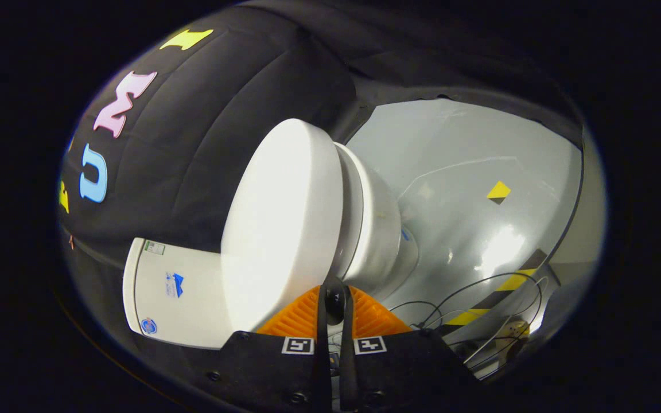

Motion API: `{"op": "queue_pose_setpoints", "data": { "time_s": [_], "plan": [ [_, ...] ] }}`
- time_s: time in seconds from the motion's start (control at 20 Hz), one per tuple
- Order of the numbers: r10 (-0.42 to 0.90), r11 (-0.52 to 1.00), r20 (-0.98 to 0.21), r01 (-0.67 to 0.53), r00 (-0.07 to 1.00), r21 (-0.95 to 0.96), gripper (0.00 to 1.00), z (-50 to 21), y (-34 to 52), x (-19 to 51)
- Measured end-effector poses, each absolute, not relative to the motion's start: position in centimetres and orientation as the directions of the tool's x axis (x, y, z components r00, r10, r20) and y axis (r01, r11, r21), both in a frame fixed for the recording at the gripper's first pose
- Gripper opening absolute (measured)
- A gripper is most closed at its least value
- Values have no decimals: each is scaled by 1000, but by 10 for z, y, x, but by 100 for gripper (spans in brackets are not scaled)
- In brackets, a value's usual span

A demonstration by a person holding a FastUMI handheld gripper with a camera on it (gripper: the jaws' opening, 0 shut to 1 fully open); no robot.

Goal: Open the toilet lid.

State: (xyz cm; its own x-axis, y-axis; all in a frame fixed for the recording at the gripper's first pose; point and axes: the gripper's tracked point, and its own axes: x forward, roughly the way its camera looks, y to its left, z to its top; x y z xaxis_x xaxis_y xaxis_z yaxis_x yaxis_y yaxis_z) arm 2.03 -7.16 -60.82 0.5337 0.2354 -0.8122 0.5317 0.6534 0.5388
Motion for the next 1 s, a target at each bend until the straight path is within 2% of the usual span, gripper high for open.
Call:
{"op": "queue_pose_setpoints", "data": {
  "time_s": [0.15,0.45,0.75,1.0],
  "plan": [
    [208,707,-810,489,548,512,11,-597,-72,23],
    [129,818,-784,381,607,430,10,-528,-54,42],
    [86,906,-707,240,702,348,7,-447,-8,58],
    [79,952,-676,146,733,270,7,-404,34,61]
  ]
}}
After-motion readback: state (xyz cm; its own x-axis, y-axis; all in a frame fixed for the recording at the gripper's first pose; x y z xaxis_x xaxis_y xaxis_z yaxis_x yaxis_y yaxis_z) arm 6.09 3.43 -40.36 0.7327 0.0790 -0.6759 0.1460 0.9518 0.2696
